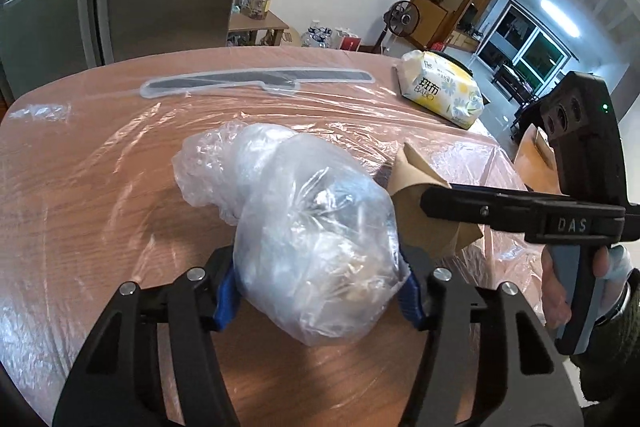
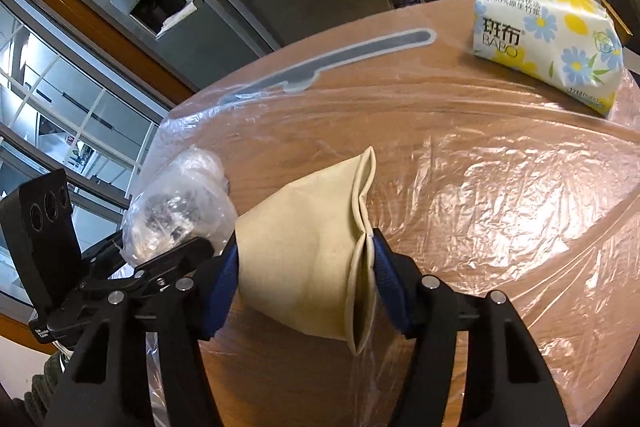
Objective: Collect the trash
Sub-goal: 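Grasp the clear plastic bag with the left tool while the right tool grasps the tan paper sleeve, then carry the plastic bag and paper sleeve down over the black bin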
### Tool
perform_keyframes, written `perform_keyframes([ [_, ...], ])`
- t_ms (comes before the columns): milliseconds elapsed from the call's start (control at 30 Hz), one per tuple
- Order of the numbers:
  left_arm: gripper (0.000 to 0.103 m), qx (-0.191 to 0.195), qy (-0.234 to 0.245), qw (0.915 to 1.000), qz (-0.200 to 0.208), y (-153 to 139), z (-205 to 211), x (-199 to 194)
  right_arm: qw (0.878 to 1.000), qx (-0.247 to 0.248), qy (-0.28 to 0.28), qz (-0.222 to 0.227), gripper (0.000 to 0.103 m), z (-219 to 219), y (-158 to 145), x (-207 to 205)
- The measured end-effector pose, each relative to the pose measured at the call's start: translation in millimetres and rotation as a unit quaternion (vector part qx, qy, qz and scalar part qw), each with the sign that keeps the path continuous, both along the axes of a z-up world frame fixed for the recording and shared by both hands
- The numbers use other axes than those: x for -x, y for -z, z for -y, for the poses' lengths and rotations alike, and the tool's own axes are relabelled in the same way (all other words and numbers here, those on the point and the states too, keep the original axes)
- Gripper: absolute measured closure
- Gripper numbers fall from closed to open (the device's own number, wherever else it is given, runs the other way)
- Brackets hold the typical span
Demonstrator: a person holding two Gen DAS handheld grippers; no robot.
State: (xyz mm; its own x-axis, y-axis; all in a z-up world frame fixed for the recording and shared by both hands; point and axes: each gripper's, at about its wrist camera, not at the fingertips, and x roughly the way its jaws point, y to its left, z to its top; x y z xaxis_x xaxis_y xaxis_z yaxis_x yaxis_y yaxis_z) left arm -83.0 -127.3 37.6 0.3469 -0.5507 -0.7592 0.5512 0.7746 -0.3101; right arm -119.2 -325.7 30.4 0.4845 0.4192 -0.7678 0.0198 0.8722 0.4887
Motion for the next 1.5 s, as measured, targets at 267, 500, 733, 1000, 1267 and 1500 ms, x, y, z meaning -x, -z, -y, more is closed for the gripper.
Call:
perform_keyframes([
  [267, 0.041, -0.011, -0.017, 0.9996, 0.016, -7, -3, 13, 1.000, 0.007, -0.007, 0.003, 0.043, 2, 0, 7],
  [500, 0.044, -0.031, -0.029, 0.9988, 0.026, -8, 0, 22, 1.000, 0.015, -0.013, 0.007, 0.043, -2, 2, 13],
  [733, 0.045, -0.039, -0.037, 0.9979, 0.037, -13, 1, 28, 0.999, 0.020, -0.015, 0.020, 0.043, -4, -4, 16],
  [1000, 0.045, -0.031, -0.040, 0.9973, 0.054, -31, -9, 49, 0.998, 0.018, -0.034, 0.047, 0.043, -9, -26, 35],
  [1267, 0.045, -0.024, -0.034, 0.9959, 0.080, -55, -21, 83, 0.996, 0.008, -0.055, 0.075, 0.043, -9, -50, 71],
  [1500, 0.045, -0.017, -0.021, 0.9960, 0.086, -66, -31, 116, 0.993, 0.007, -0.076, 0.090, 0.043, -15, -64, 106],
])
